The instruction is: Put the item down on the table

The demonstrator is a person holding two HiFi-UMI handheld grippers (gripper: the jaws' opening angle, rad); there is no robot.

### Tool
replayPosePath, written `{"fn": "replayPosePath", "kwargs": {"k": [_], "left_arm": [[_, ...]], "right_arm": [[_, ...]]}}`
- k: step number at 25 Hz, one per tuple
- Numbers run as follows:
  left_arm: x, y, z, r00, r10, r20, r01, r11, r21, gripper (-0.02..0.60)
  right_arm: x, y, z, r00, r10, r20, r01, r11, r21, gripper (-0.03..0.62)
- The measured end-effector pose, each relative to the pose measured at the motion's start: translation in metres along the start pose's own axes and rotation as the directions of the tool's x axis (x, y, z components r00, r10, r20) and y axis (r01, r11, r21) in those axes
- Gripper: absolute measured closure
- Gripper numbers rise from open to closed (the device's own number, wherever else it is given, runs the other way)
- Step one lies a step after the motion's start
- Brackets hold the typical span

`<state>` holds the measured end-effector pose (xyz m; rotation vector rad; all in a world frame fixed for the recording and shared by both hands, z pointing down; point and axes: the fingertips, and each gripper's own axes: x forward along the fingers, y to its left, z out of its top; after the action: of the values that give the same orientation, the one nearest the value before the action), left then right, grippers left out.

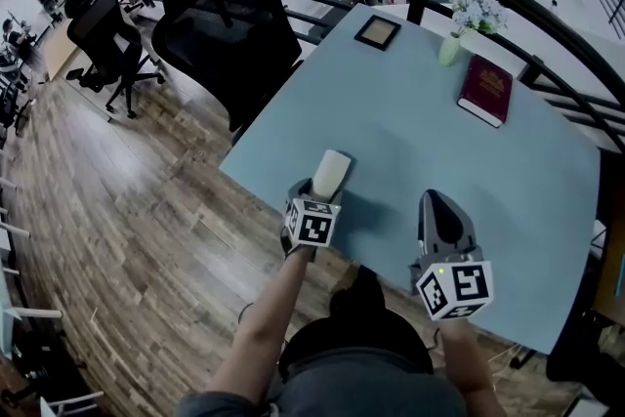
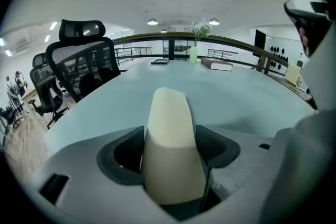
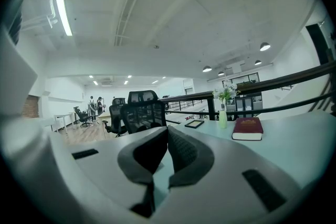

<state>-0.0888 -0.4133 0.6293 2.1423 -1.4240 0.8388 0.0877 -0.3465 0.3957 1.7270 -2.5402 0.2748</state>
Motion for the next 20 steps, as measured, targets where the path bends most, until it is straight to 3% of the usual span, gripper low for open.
{"fn": "replayPosePath", "kwargs": {"k": [9,15,20], "left_arm": [[-0.007,-0.001,0.008,0.999,0.014,0.036,-0.015,1.0,0.014,0.275],[-0.034,0.003,0.04,0.989,0.025,0.146,-0.024,1.0,-0.008,0.275],[-0.075,0.013,0.074,0.96,0.028,0.278,-0.015,0.999,-0.047,0.278]], "right_arm": [[-0.001,0.008,0.001,1.0,0.017,0.003,-0.017,1.0,0.001,0.591],[-0.004,0.012,-0.002,1.0,0.024,0.004,-0.024,1.0,0.008,0.591],[-0.006,0.013,0.002,1.0,0.027,0.016,-0.027,1.0,0.013,0.591]]}}
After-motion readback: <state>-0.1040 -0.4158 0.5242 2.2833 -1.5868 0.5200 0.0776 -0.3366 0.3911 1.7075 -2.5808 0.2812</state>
